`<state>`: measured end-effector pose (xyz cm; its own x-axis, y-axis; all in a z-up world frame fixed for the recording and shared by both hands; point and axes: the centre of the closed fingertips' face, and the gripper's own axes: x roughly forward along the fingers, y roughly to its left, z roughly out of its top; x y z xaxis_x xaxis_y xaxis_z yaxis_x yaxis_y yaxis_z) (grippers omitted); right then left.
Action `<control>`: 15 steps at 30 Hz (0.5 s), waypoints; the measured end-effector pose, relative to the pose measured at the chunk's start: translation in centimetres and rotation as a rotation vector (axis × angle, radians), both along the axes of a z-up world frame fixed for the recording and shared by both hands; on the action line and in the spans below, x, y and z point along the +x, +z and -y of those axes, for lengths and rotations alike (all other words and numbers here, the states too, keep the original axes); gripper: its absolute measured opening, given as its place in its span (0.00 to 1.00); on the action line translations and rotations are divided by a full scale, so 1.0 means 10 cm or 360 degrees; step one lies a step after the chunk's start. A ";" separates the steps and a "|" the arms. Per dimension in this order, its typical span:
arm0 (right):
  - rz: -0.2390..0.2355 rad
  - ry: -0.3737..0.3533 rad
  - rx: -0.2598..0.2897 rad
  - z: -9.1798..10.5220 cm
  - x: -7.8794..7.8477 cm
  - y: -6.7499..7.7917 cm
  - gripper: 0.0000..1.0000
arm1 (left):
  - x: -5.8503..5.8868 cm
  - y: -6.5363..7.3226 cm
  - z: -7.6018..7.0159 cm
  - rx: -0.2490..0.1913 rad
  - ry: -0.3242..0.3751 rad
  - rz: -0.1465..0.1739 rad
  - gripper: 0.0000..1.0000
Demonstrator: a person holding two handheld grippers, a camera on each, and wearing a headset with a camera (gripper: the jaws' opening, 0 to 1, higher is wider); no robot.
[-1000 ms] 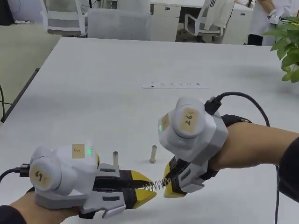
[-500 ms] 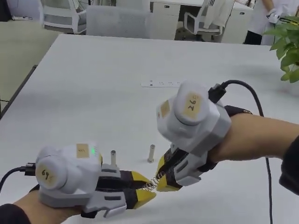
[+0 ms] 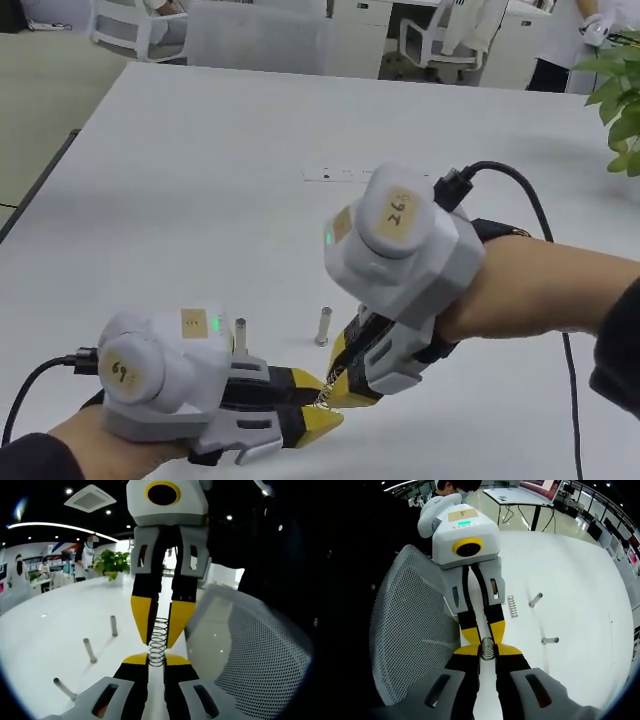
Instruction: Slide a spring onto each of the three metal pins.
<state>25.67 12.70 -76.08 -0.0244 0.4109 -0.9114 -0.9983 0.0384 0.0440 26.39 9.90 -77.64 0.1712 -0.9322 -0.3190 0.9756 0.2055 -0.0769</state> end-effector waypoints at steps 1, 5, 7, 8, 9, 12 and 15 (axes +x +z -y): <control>0.0003 0.0003 -0.0003 0.00 0.01 0.00 0.08 | 0.01 0.00 0.00 -0.0001 0.0002 0.0000 0.03; 0.0009 0.0011 -0.0020 0.00 0.05 -0.02 0.08 | 0.06 -0.02 0.01 0.0006 0.0029 0.0009 0.03; 0.0007 0.0013 -0.0018 -0.01 0.07 -0.02 0.08 | 0.07 -0.02 -0.01 -0.0002 0.0044 0.0003 0.03; 0.0006 0.0013 -0.0017 -0.01 0.07 -0.02 0.08 | 0.08 -0.02 -0.02 -0.0006 0.0055 -0.0002 0.03; 0.0007 0.0011 -0.0016 -0.01 0.08 -0.02 0.08 | 0.09 -0.03 -0.03 0.0000 0.0065 -0.0001 0.04; 0.0016 -0.0001 -0.0026 0.01 0.13 -0.03 0.08 | 0.11 -0.05 -0.09 0.0006 0.0091 -0.0008 0.08; 0.0029 -0.0024 -0.0043 0.07 0.20 -0.04 0.08 | 0.12 -0.06 -0.15 -0.0003 0.0124 -0.0019 0.11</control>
<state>27.67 12.03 -76.45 -0.0014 0.3866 -0.9223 -0.9982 0.0544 0.0243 27.63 11.38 -78.25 0.2394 -0.9167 -0.3200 0.9557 0.2807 -0.0889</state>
